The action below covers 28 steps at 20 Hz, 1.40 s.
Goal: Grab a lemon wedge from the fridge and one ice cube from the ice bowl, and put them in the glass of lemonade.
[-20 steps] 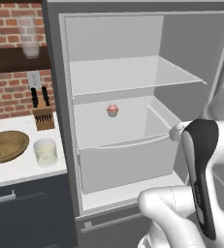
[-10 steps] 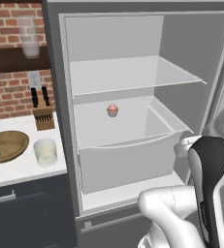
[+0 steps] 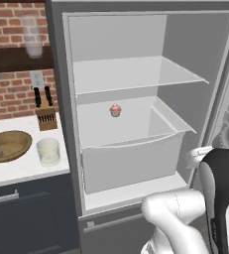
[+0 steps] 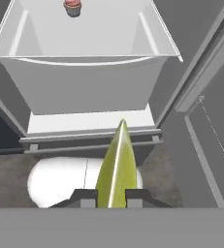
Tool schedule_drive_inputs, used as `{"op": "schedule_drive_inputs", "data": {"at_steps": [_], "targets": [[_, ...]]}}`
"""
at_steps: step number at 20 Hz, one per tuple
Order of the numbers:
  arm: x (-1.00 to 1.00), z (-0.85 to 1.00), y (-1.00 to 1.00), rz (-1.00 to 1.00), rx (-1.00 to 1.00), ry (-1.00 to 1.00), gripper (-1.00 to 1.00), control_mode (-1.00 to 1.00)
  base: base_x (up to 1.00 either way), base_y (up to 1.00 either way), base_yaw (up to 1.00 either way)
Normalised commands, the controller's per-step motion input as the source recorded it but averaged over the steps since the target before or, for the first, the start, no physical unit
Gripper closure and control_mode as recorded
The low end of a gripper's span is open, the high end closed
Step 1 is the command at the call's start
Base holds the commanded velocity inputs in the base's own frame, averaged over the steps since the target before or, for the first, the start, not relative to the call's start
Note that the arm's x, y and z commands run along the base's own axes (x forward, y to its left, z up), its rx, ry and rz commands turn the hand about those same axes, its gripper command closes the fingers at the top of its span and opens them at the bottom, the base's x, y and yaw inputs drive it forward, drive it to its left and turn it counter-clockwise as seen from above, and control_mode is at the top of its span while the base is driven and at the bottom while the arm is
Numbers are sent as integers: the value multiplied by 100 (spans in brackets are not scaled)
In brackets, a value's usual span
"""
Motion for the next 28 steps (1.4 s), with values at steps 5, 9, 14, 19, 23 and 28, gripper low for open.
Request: {"op": "schedule_drive_inputs", "data": {"at_steps": [5,9,14,19,23,28], "targets": [[0,0,0,0,0,0,100,100,-94,91,9],[0,0,0,0,0,0,100,100,-28,100,1],[0,0,0,0,0,0,100,100,31,100,-7],[0,0,0,0,0,0,100,100,50,98,-25],[0,0,0,0,0,0,100,100,48,64,-24],[0,0,0,0,0,0,100,100,61,27,-21]]}}
